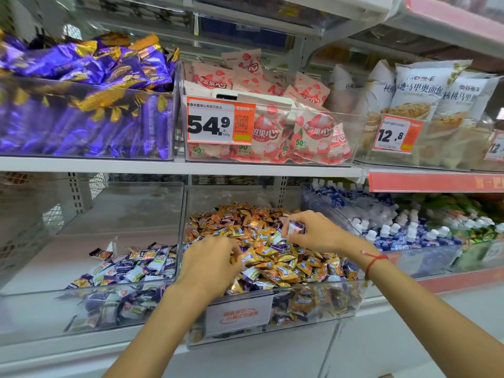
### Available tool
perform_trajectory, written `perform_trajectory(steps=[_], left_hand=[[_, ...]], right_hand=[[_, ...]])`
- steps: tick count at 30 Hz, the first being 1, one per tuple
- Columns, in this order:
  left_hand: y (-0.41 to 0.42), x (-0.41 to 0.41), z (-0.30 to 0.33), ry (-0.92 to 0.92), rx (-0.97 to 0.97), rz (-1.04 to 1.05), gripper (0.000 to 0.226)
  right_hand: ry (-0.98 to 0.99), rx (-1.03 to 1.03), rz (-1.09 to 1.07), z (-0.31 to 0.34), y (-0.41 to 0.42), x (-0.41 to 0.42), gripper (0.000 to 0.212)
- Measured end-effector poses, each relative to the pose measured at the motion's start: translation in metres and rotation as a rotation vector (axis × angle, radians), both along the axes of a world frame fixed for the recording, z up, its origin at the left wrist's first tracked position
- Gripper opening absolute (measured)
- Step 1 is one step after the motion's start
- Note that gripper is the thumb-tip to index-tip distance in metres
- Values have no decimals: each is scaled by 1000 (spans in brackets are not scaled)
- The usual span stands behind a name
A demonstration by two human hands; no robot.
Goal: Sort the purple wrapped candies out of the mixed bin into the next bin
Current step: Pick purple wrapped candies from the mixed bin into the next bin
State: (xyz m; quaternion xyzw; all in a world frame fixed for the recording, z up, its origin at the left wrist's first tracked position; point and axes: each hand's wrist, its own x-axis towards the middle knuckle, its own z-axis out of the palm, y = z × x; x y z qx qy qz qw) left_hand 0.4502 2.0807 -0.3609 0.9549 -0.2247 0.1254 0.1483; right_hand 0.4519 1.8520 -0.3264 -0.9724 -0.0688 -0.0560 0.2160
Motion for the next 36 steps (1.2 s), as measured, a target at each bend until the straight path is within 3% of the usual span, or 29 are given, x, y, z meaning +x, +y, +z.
perform_trajectory(steps=[4,9,11,12,13,16,18,22,26,30,34,36], left_hand=[[2,-3,-1,-48,-26,20,38],[-1,-6,-1,50,-34,-76,39],[-1,-6,-3,86,-24,-98,35],[-2,-7,-3,90,-39,-102,34],[-2,-7,-2,95,-72,-100,33],[-6,-5,3,129,-308,-122,34],[-11,-8,11,196,-516,-183,38],[-15,-18,21,277,-811,-219,34],[15,-23,33,145,-938,-177,14],[77,-18,43,-8,-911,8,14],[125,-14,33,-213,-735,408,11],[139,-11,23,-234,-722,450,11]], right_hand=[[91,-388,-3,-8,7,21,23],[167,-562,-47,-12,14,31,53],[136,-457,-14,-6,8,25,32],[126,-342,3,-2,5,19,31],[121,-196,16,2,2,13,44],[131,253,63,12,0,-17,41],[190,375,105,16,10,-34,34],[240,423,240,21,36,-40,44],[186,575,178,18,64,-29,22],[14,712,205,6,107,-16,8],[-264,513,366,0,163,-8,6],[-381,306,385,-4,189,-1,7]])
